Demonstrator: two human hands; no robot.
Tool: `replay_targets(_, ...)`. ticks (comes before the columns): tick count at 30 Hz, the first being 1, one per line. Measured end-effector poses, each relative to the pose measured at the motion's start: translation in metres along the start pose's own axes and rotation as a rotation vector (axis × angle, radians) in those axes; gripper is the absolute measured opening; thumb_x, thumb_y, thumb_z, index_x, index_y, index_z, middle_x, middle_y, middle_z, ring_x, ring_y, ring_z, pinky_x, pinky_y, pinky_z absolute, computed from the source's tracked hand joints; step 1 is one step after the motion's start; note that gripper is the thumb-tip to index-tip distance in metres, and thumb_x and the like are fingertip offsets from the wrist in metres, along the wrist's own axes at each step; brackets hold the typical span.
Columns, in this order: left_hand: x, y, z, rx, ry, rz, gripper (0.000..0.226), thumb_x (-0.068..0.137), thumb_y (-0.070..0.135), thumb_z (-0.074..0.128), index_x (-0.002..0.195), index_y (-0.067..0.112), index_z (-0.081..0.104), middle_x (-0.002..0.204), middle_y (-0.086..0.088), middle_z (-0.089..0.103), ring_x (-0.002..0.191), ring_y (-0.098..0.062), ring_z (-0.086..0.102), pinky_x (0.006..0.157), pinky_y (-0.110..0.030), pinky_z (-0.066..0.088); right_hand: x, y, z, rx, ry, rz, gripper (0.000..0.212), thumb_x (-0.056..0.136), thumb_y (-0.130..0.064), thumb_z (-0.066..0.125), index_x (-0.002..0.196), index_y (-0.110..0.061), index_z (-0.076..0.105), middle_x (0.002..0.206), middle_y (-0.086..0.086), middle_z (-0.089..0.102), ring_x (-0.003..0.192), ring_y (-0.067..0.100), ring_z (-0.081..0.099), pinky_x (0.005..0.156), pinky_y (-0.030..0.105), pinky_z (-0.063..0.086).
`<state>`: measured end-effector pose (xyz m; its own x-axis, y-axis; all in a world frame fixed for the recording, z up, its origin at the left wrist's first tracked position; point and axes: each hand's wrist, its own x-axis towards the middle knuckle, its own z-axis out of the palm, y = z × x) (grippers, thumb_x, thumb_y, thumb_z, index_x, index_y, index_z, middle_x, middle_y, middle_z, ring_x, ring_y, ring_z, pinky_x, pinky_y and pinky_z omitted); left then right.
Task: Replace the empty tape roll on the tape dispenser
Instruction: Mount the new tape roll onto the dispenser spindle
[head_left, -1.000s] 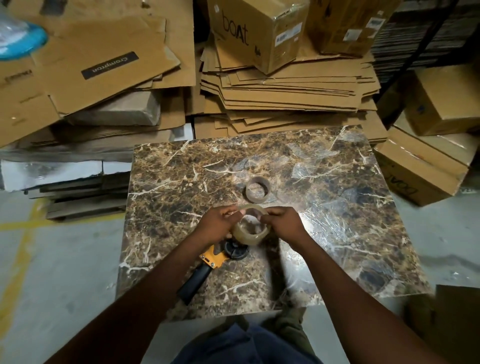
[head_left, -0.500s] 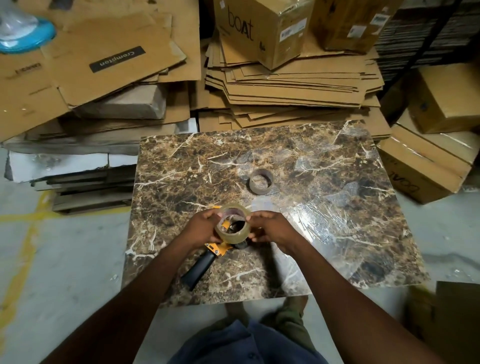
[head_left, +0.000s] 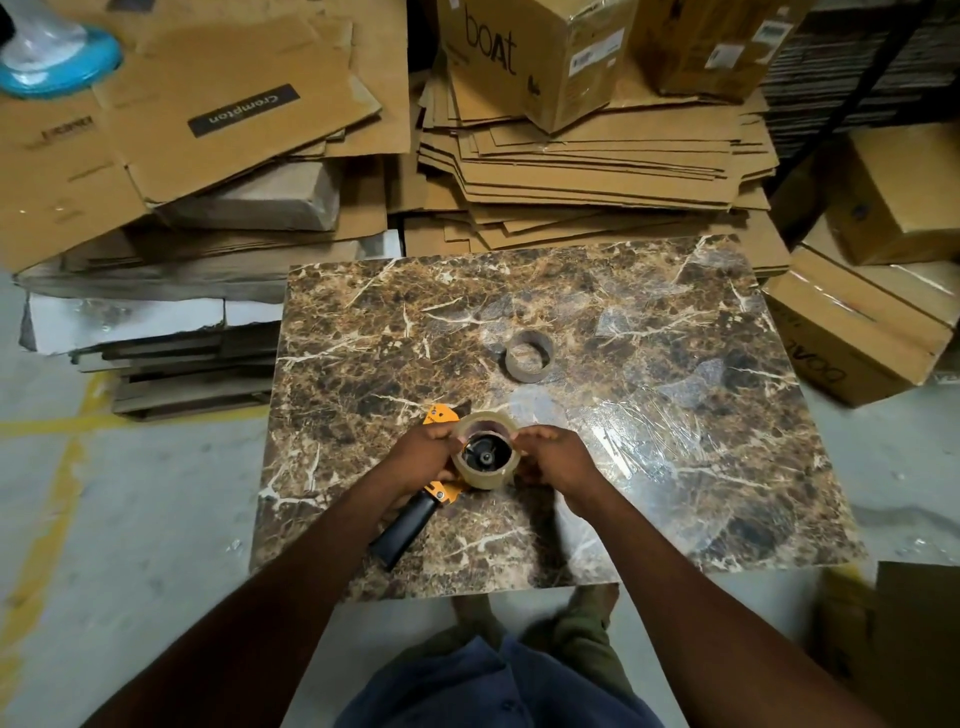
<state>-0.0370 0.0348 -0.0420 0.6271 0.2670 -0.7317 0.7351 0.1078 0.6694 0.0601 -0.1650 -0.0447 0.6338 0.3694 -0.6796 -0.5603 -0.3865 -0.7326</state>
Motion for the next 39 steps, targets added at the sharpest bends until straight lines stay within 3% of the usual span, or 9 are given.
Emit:
replay_targets(5, 0.0, 0.004, -0.008, 0.02, -0.085, -0.038, 0.047, 0.101, 0.001, 0.057, 0.143, 0.022, 0.062, 0.133, -0.013, 0.069, 0.122, -0.031, 0.064, 0.106, -0.049, 0.054, -0.004, 0.003, 0.001, -0.009, -0.015, 0.063, 0.012, 0.09, -0.018, 0.072, 0.082, -0.009, 0.07, 0.07, 0.007, 0.065, 0.061, 0.017, 0.06, 0.057, 0.025, 0.047)
replay_targets(10, 0.0, 0.005, -0.011, 0.037, -0.091, -0.047, 0.043, 0.103, 0.002, 0.057, 0.142, 0.02, 0.062, 0.13, -0.008, 0.071, 0.122, -0.026, 0.066, 0.108, -0.049, 0.053, -0.005, 0.008, 0.007, -0.016, -0.008, 0.043, 0.023, 0.095, -0.022, 0.068, 0.075, -0.013, 0.062, 0.058, -0.004, 0.06, 0.053, 0.01, 0.055, 0.056, 0.025, 0.044)
replay_targets(15, 0.003, 0.002, -0.009, 0.136, -0.072, -0.003, 0.038, 0.101, 0.006, 0.059, 0.134, 0.023, 0.069, 0.119, -0.016, 0.076, 0.094, -0.025, 0.061, 0.085, -0.045, 0.055, -0.004, 0.014, 0.012, -0.061, 0.014, -0.009, 0.032, 0.095, -0.034, 0.066, 0.074, -0.015, 0.051, 0.066, 0.006, 0.041, 0.06, 0.016, 0.037, 0.059, 0.028, 0.035)
replay_targets(19, -0.001, 0.008, -0.009, 0.185, -0.053, 0.008, 0.04, 0.101, 0.007, 0.062, 0.138, 0.023, 0.066, 0.123, -0.013, 0.075, 0.1, -0.024, 0.066, 0.099, -0.049, 0.057, -0.006, 0.02, 0.016, -0.095, 0.023, -0.033, 0.039, 0.089, -0.048, 0.065, 0.069, -0.019, 0.049, 0.069, 0.008, 0.043, 0.069, 0.015, 0.039, 0.069, 0.031, 0.038)
replay_targets(25, -0.002, 0.021, -0.014, 0.252, -0.144, -0.019, 0.053, 0.097, -0.005, 0.061, 0.143, 0.021, 0.061, 0.121, -0.01, 0.075, 0.092, -0.02, 0.07, 0.076, -0.028, 0.06, -0.009, 0.021, 0.016, -0.081, 0.021, -0.059, 0.038, 0.096, -0.033, 0.065, 0.065, -0.016, 0.05, 0.068, 0.009, 0.042, 0.069, 0.016, 0.038, 0.068, 0.031, 0.038)
replay_targets(29, -0.002, 0.01, -0.019, 0.099, -0.213, -0.088, 0.06, 0.098, -0.009, 0.058, 0.149, 0.023, 0.053, 0.137, -0.008, 0.068, 0.119, -0.023, 0.067, 0.103, -0.04, 0.056, -0.003, 0.021, 0.012, -0.081, 0.016, 0.005, 0.037, 0.095, -0.026, 0.068, 0.061, -0.016, 0.056, 0.059, -0.002, 0.057, 0.055, 0.01, 0.049, 0.06, 0.025, 0.042)
replay_targets(32, 0.003, 0.002, -0.023, 0.101, -0.244, -0.095, 0.057, 0.099, -0.004, 0.06, 0.149, 0.022, 0.052, 0.146, -0.01, 0.06, 0.126, -0.022, 0.062, 0.111, -0.045, 0.051, 0.002, 0.021, 0.011, -0.066, -0.026, 0.006, 0.029, 0.095, -0.028, 0.07, 0.074, -0.012, 0.056, 0.07, 0.006, 0.058, 0.067, 0.016, 0.053, 0.065, 0.028, 0.045)
replay_targets(35, 0.005, 0.004, -0.022, 0.103, -0.241, -0.095, 0.06, 0.099, -0.007, 0.058, 0.151, 0.021, 0.051, 0.145, -0.007, 0.061, 0.124, -0.021, 0.063, 0.105, -0.041, 0.055, 0.005, 0.022, 0.009, -0.02, -0.065, 0.018, 0.023, 0.094, -0.026, 0.071, 0.08, -0.011, 0.061, 0.077, 0.008, 0.063, 0.074, 0.017, 0.058, 0.07, 0.029, 0.049)
replay_targets(39, -0.003, 0.01, -0.011, 0.261, -0.223, -0.001, 0.064, 0.092, -0.012, 0.065, 0.147, 0.02, 0.055, 0.125, -0.001, 0.068, 0.102, -0.014, 0.069, 0.078, -0.024, 0.061, 0.006, 0.031, 0.009, 0.055, -0.07, 0.008, 0.017, 0.088, -0.022, 0.08, 0.089, -0.006, 0.076, 0.092, 0.004, 0.077, 0.086, 0.017, 0.07, 0.083, 0.032, 0.056)
